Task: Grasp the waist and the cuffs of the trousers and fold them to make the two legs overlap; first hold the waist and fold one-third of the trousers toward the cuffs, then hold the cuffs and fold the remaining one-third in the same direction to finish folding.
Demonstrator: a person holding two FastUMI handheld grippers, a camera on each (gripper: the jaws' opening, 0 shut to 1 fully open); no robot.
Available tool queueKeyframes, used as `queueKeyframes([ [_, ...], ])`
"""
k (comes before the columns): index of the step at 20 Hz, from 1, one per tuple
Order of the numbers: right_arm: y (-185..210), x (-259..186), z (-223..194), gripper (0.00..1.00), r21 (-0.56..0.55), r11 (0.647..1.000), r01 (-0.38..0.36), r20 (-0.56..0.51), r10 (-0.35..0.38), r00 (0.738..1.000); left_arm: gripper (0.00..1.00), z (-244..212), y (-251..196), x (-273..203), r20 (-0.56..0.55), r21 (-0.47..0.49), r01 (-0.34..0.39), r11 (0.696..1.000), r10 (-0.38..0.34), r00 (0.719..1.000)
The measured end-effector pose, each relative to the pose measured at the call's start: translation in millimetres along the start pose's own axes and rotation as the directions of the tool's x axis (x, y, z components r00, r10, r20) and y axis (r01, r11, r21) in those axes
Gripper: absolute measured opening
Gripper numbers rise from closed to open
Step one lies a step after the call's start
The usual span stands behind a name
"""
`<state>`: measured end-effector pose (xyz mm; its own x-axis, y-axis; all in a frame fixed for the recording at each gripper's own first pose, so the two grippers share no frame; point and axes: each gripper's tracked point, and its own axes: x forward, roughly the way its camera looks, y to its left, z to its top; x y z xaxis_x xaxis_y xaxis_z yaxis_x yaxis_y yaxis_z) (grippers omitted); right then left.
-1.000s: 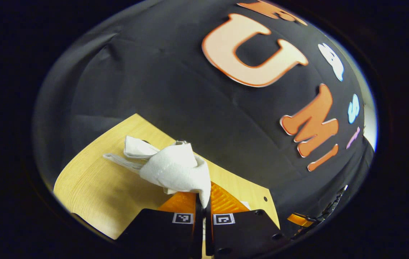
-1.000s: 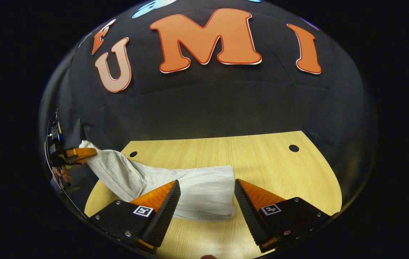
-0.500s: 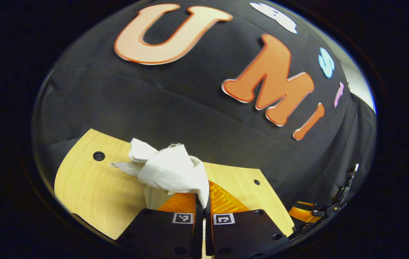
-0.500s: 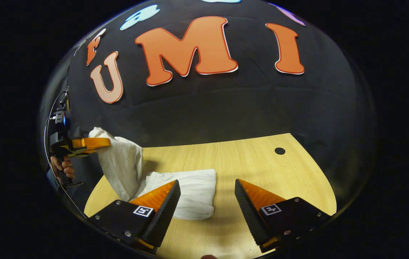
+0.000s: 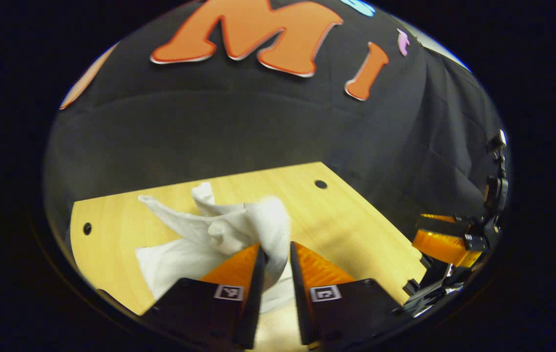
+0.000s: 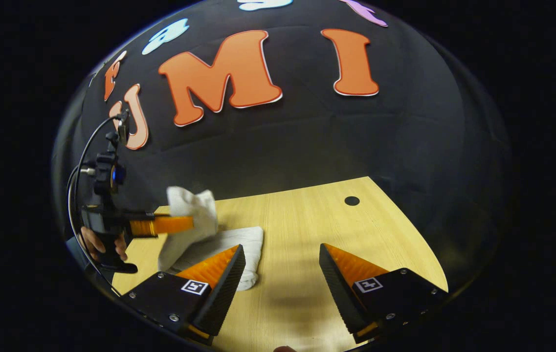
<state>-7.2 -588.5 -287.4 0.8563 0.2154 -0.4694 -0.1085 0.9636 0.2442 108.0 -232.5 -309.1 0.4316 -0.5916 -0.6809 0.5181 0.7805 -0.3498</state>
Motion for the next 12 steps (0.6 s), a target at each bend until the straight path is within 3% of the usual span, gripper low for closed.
queueKeyframes([
  [1, -6, -1, 0, 0.93, 0.008, 1.000, 0.005, 0.001, -0.005, 1.000, 0.41, -12, -17, -5, -0.032, 0.008, 0.035, 0.999, -0.035, 0.999],
  [2, -10, -1, 1, 0.93, 0.013, 1.000, 0.009, 0.003, -0.009, 1.000, 0.62, -19, -25, -5, -0.045, 0.018, 0.053, 0.998, -0.052, 0.998],
  [5, -14, -2, 7, 0.94, 0.014, 1.000, 0.002, 0.018, -0.003, 1.000, 0.94, -23, -32, -9, -0.041, 0.077, 0.016, 0.997, -0.013, 0.999],
  [9, -5, -6, 27, 0.96, -0.008, 1.000, -0.015, 0.067, 0.016, 0.998, 0.98, 4, -15, -51, 0.081, 0.109, -0.096, 0.989, 0.087, 0.993],
  [12, 14, -12, 50, 0.96, -0.062, 0.998, -0.031, 0.130, 0.039, 0.991, 0.98, 18, 8, -103, 0.216, 0.106, -0.220, 0.970, 0.194, 0.957],
])
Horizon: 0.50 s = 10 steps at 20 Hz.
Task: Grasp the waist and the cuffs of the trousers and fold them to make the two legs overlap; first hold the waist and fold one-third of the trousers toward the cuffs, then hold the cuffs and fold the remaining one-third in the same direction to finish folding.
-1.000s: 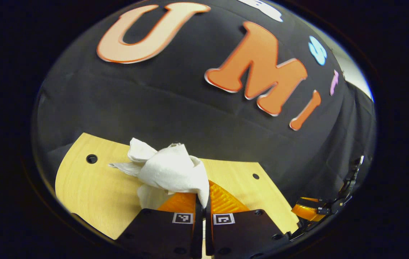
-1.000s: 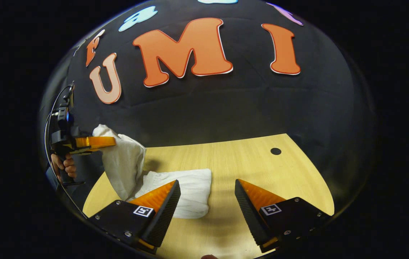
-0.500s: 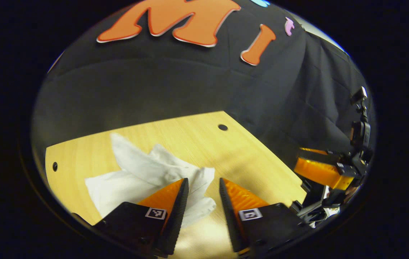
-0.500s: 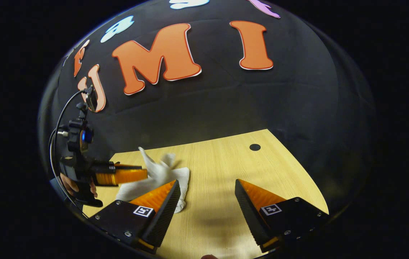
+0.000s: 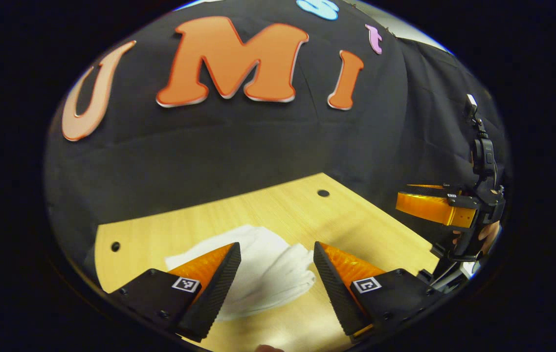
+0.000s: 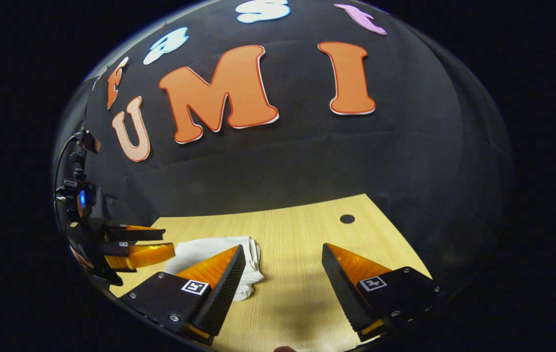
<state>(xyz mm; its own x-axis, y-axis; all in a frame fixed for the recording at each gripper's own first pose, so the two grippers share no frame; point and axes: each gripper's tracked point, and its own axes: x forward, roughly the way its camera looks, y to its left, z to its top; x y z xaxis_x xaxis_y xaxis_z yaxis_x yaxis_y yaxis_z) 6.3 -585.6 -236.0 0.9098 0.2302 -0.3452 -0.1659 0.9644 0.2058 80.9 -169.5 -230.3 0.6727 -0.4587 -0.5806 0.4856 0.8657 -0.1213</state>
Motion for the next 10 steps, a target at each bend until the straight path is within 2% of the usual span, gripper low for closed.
queueKeyframes([
  [2, 16, -2, 8, 0.96, -0.028, 0.999, -0.031, 0.012, 0.031, 0.999, 0.98, 10, 8, -21, 0.077, 0.003, -0.099, 0.995, 0.099, 0.992],
  [5, 40, -6, 25, 0.96, -0.085, 0.995, -0.057, 0.055, 0.062, 0.997, 0.98, 21, 4, -43, 0.194, -0.050, -0.205, 0.977, 0.211, 0.958],
  [8, 64, -17, 48, 0.96, -0.159, 0.986, -0.055, 0.127, 0.076, 0.989, 0.97, 28, 6, -66, 0.321, -0.095, -0.296, 0.951, 0.310, 0.895],
  [10, 76, -27, 67, 0.96, -0.193, 0.980, -0.045, 0.186, 0.082, 0.979, 0.97, 28, -1, -71, 0.389, -0.117, -0.324, 0.939, 0.343, 0.855],
])
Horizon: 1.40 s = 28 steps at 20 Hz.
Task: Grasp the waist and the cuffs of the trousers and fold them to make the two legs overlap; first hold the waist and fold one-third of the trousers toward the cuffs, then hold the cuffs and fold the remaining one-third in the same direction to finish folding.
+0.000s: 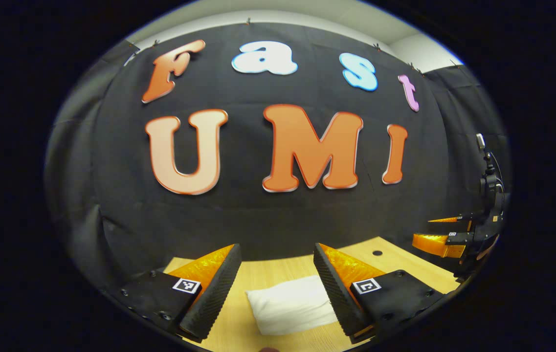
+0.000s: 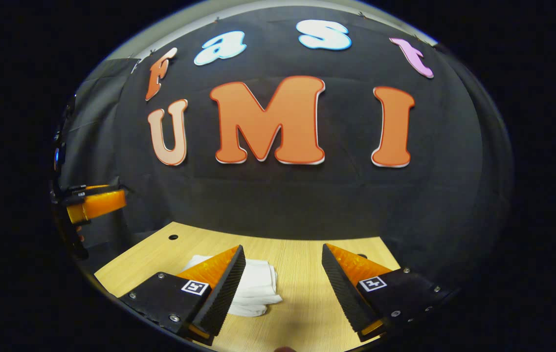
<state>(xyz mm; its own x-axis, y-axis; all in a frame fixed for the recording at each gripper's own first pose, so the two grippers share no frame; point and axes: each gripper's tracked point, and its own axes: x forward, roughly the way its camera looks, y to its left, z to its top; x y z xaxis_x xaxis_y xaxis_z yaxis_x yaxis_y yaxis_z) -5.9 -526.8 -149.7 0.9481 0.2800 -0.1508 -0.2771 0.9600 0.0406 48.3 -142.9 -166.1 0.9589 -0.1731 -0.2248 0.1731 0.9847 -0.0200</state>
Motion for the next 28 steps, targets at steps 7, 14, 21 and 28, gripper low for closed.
queueKeyframes([
  [7, 32, -36, 47, 0.96, -0.026, 0.998, 0.058, 0.150, -0.054, 0.987, 0.94, -2, 2, -9, 0.186, 0.027, -0.106, 0.994, 0.099, 0.978],
  [14, 50, -63, 40, 0.98, -0.049, 0.988, 0.145, 0.165, -0.135, 0.977, 0.94, -20, -7, 12, 0.164, 0.045, -0.166, 0.985, 0.157, 0.974],
  [21, 62, -79, 38, 0.98, -0.051, 0.985, 0.163, 0.180, -0.152, 0.972, 0.97, -21, -32, 8, 0.196, 0.099, -0.102, 0.990, 0.081, 0.977],
  [28, 62, -80, 35, 0.98, -0.037, 0.985, 0.171, 0.176, -0.162, 0.971, 1.00, -24, -38, 15, 0.194, 0.093, -0.069, 0.993, 0.049, 0.980],
])
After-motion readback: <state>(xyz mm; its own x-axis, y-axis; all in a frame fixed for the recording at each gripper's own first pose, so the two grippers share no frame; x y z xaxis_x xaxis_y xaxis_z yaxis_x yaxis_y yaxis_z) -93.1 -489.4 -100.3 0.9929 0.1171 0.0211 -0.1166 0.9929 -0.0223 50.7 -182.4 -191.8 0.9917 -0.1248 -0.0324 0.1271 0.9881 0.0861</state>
